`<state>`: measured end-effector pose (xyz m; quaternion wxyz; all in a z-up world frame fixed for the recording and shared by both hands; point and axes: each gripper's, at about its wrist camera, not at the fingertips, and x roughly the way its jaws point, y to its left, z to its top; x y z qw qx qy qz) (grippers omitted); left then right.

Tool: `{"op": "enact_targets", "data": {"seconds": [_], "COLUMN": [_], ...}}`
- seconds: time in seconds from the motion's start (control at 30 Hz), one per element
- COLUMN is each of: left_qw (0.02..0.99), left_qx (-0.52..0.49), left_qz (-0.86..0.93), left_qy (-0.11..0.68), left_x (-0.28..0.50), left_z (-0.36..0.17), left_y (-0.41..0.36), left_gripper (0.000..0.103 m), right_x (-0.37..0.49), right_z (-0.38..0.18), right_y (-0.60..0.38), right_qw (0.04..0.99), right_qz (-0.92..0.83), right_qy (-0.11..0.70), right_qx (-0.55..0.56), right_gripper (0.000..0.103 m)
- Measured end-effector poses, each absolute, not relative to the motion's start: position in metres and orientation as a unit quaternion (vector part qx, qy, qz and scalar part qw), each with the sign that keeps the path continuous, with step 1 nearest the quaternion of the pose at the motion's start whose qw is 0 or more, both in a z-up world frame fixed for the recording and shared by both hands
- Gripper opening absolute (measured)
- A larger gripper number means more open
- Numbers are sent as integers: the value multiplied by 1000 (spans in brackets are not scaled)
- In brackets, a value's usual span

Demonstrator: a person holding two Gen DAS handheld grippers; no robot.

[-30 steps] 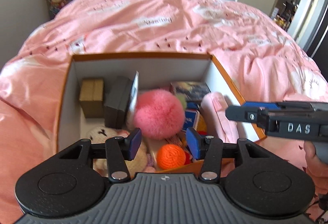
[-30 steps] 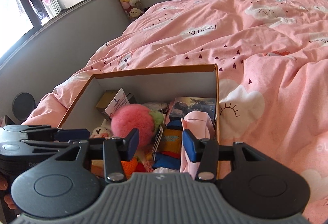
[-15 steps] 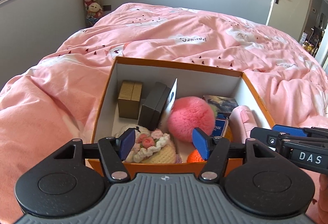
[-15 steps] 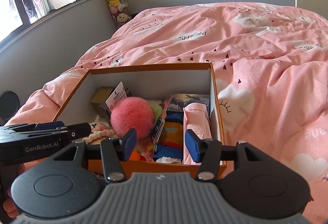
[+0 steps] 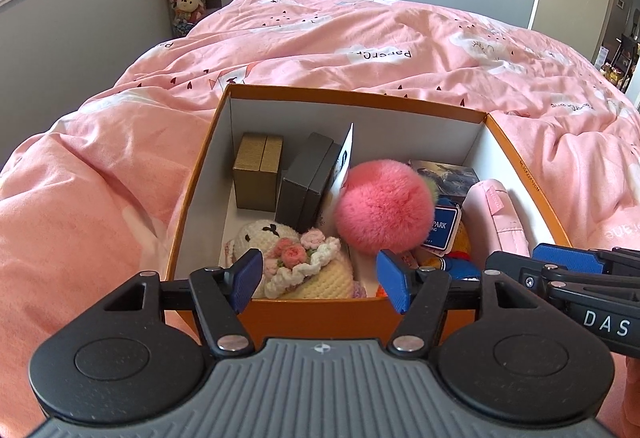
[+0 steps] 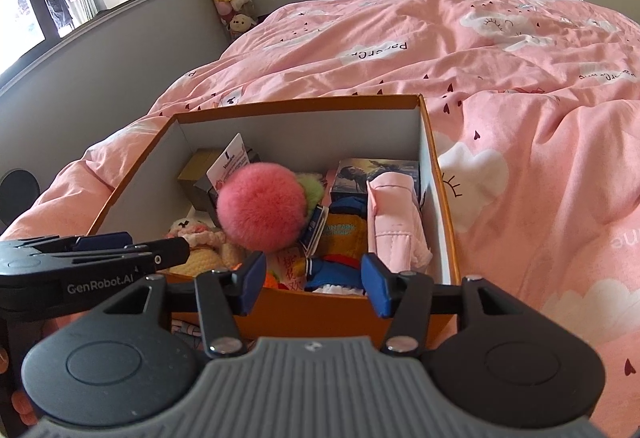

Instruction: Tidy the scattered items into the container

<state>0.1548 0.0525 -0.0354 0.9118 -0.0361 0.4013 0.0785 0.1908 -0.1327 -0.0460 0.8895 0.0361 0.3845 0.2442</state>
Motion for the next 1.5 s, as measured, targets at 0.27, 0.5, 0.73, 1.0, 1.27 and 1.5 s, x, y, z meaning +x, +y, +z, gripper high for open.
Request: {"op": "enact_targets", "data": {"seconds": [0.27, 0.5, 0.73, 1.0, 1.27, 1.5], "left_qw": [911, 908, 907, 906, 904, 904], "left_qx": [-16, -14, -17, -21, -22, -22], "left_qz": [84, 85, 81, 82, 82, 82], "left_qy": [403, 409, 414, 415, 419, 418], "left_x": [156, 159, 159, 160, 161, 161], "left_z": [-40, -44, -45, -46, -47, -47], "left_y": [47, 45, 46, 47, 47, 46], "left_gripper": [76, 77, 81, 83, 83, 84], "right_x": [190, 189, 189, 190, 190, 190], "right_z": [-49, -51, -51, -53, -54, -54], "right_y": [-129, -125, -124, -124, -124, -124], "right_qw": [890, 888, 887, 886, 886, 886], "right_qz": [244, 249, 250, 251, 251, 251], "right_qy": [385, 386, 387, 389, 389, 389], "right_qx": [30, 24, 22, 20, 20, 20], "right_gripper": [60, 62, 63, 63, 63, 63]}}
